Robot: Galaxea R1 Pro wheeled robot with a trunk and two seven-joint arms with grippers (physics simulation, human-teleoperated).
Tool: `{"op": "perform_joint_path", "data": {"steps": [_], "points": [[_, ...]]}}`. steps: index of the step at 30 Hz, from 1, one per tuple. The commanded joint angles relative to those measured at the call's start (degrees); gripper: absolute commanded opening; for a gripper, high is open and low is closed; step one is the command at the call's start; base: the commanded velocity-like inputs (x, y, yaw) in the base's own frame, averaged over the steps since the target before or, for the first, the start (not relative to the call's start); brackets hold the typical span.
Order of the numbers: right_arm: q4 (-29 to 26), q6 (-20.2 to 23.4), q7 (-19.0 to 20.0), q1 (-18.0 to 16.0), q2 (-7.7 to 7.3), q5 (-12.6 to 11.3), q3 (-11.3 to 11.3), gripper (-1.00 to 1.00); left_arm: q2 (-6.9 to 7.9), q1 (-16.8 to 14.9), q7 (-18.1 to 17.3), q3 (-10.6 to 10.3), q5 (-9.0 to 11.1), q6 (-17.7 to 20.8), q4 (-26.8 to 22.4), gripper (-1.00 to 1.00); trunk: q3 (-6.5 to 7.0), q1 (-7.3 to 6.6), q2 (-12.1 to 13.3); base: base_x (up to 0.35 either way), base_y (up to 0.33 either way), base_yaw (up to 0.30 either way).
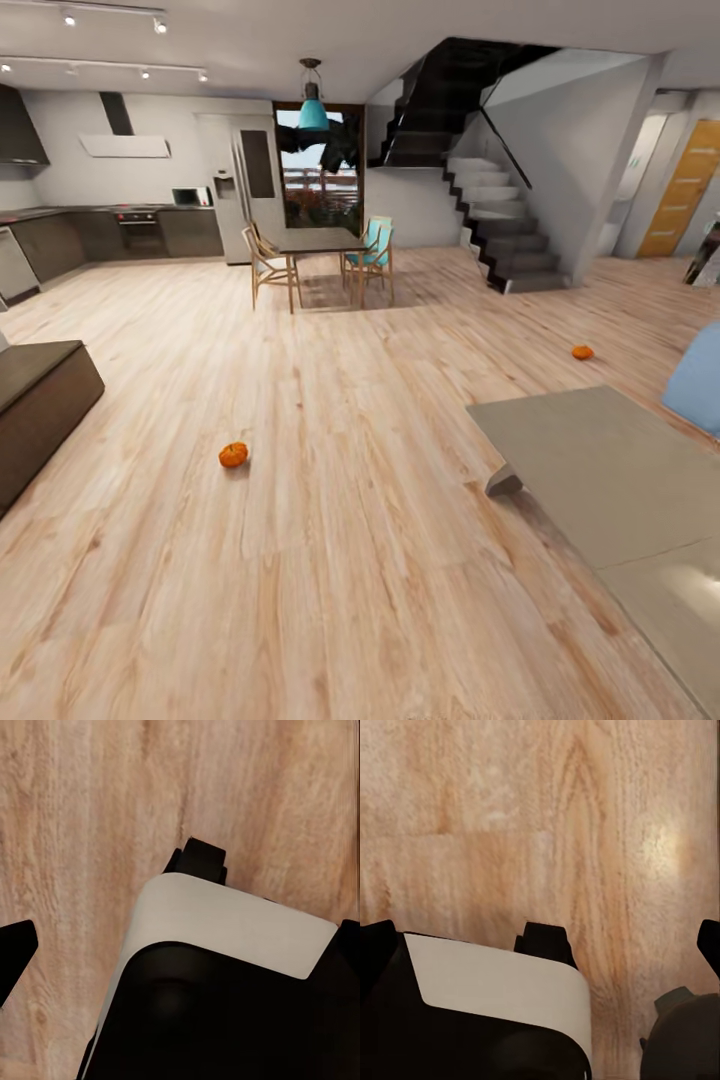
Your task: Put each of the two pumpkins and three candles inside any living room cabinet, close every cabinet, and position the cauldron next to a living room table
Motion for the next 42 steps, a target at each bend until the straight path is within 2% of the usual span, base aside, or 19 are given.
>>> {"op": "perform_joint_path", "data": {"steps": [1, 11, 25, 42], "points": [[0.0, 0.0, 0.0, 0.0, 0.0, 0.0, 0.0, 1.0, -0.01, 0.0, 0.0, 0.0, 0.0, 0.0, 0.0, 1.0, 0.0, 0.0, 0.0, 0.0, 0.0, -0.28], [0.0, 0.0, -0.1, 0.0, 0.14, -0.1, 0.0, 1.0, -0.04, 0.0, -0.1, 0.0, -0.1, 0.1, 0.0, 1.0, -0.46, 0.0, 0.0, 0.058, 0.0, -0.227], [0.0, 0.0, -0.1, 0.0, 0.18, 0.0, 0.0, 1.0, 0.0, 0.2, -0.4, 0.0, -0.1, 0.1, 0.0, 1.0, -1.5, 0.0, 0.0, 0.31, 0.0, -0.167], [-0.1, -0.1, -0.1, 0.0, 0.26, 0.2, 0.1, 1.0, 0.01, 0.2, -0.4, 0.0, -0.1, 0.1, 0.0, 1.0, -1.75, 0.0, 0.0, 0.33, 0.0, -0.012]]}}
